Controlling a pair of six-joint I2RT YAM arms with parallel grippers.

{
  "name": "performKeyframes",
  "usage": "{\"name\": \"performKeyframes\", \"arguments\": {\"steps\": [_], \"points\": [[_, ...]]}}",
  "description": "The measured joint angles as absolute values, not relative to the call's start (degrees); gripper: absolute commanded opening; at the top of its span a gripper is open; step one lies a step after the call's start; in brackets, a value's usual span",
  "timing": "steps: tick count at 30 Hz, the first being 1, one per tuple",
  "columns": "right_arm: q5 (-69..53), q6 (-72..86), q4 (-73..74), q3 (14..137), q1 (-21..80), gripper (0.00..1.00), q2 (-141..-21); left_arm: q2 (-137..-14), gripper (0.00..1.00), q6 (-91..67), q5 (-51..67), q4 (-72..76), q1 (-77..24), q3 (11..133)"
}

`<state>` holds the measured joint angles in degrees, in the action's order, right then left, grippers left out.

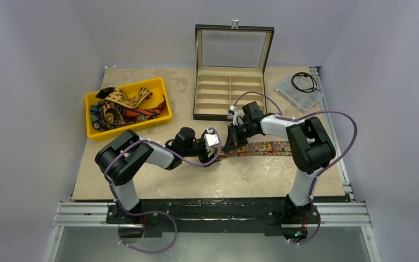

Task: Roll the ties
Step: Roll the tie at the center of the board.

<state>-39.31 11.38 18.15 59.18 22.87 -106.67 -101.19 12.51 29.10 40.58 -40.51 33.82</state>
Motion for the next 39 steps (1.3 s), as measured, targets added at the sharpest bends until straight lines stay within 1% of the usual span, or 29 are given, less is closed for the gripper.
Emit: {"name": "performKeyframes", "arguments": {"steps": [2, 5, 7, 17, 19, 21, 23, 27, 29, 30, 33, 35, 36, 37, 39], "points": [[-39.09, 11.18, 18.00, 58.65, 22.87, 0.00, -106.19, -101.71, 0.70, 12.56, 29.36, 41.85, -40.51, 33.71], [-38.57, 10.92, 17.93, 58.08, 22.87, 0.00, -105.69, -103.00, 0.65, 12.62, 30.26, 43.40, -40.51, 33.54], [-38.48, 10.81, 17.80, 57.89, 22.87, 0.00, -105.58, -104.33, 0.64, 12.60, 31.09, 43.97, -40.51, 33.65], [-37.67, 10.83, 19.11, 58.83, 22.87, 0.00, -106.19, -107.66, 0.63, 13.58, 32.51, 48.73, -41.78, 35.00], [-37.39, 10.85, 20.21, 59.61, 22.87, 0.00, -106.63, -107.70, 0.59, 14.02, 32.47, 48.90, -41.78, 35.00], [-37.12, 10.87, 20.95, 60.05, 22.87, 0.00, -106.87, -107.77, 0.52, 14.17, 32.12, 49.15, -41.80, 35.00], [-36.95, 10.87, 21.43, 60.29, 22.87, 0.00, -106.94, -107.81, 0.43, 14.35, 31.64, 49.43, -41.80, 35.00], [-36.99, 10.79, 21.65, 60.40, 22.87, 0.00, -107.04, -107.90, 0.30, 14.33, 31.40, 49.71, -41.76, 35.00], [-37.41, 10.50, 21.63, 60.42, 22.87, 0.00, -107.13, -107.77, 0.25, 14.48, 31.40, 49.47, -41.76, 35.03], [-37.71, 10.37, 21.54, 60.42, 22.87, 0.03, -107.15, -107.48, 0.22, 14.72, 31.14, 48.80, -41.80, 35.07], [-38.61, 9.89, 21.15, 60.58, 23.22, 0.33, -107.26, -105.14, 0.17, 16.67, 29.47, 44.16, -42.13, 35.29], [-38.79, 9.72, 20.62, 60.58, 23.59, 0.50, -107.31, -101.93, 0.15, 18.68, 28.45, 37.89, -42.15, 35.31], [-39.33, 9.78, 20.40, 60.58, 23.73, 0.57, -107.28, -100.66, 0.15, 19.44, 28.10, 35.79, -42.15, 35.31], [-40.21, 9.80, 20.03, 60.58, 23.92, 0.61, -107.00, -99.04, 0.14, 20.64, 27.64, 32.75, -42.15, 35.57], [-41.10, 9.45, 19.64, 60.51, 24.05, 0.64, -105.93, -97.14, 0.13, 21.98, 26.85, 28.05, -42.13, 36.40]]}}
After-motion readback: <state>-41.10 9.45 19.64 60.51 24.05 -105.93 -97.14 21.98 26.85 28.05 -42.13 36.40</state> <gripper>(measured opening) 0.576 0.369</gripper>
